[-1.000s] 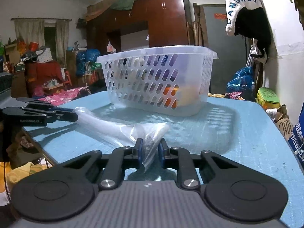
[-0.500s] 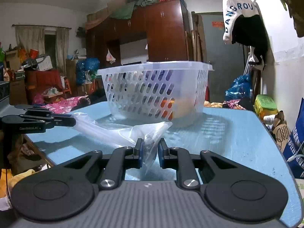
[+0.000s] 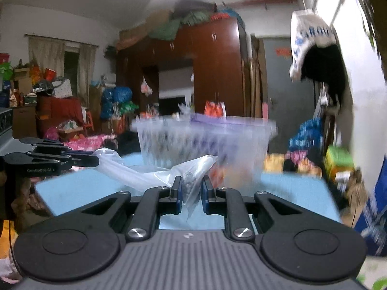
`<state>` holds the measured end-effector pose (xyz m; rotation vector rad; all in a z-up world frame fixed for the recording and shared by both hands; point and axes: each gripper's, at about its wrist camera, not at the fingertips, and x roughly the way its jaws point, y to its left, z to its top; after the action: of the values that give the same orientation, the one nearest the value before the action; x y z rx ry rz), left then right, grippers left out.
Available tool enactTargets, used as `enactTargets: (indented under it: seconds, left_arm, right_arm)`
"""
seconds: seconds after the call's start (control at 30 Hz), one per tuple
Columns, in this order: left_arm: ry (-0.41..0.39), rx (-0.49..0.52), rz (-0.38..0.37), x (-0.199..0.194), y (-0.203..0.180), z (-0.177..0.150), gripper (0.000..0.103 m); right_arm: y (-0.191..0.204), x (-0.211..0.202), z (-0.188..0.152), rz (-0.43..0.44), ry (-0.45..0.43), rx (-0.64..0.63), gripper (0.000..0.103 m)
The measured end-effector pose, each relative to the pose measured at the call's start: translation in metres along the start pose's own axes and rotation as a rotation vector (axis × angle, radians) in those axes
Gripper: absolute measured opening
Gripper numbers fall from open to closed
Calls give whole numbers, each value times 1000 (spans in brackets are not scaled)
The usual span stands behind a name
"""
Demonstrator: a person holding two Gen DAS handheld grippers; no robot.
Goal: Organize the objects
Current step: 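Lift the plastic bag over the basket and open both grippers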
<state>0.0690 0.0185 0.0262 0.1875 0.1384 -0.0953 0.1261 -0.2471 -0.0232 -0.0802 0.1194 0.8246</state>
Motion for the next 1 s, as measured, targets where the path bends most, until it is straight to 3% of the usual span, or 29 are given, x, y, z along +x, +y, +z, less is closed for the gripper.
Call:
enactTargets:
  seconds: [0.2,0.37,0.6,0.77,1.0]
  left_arm:
    - [-89,47,24,27,13,72,12]
    - [-51,34,53,83,29,111,12]
    - [57,-29,69,137,58,99,12]
    - [99,-67,46,144,71,79,14]
    - [113,-65,61,148,72,77,16]
  right_arm:
    - [-18,25,66,-15,-55,-23,17]
    - [-48,79,102,-51,-26,35,17]
    - [-80,132,88,-42,77,149,17]
    - [-84,129,71,-33,117,166,18]
    - [-76,129,75,-45,139,141,18]
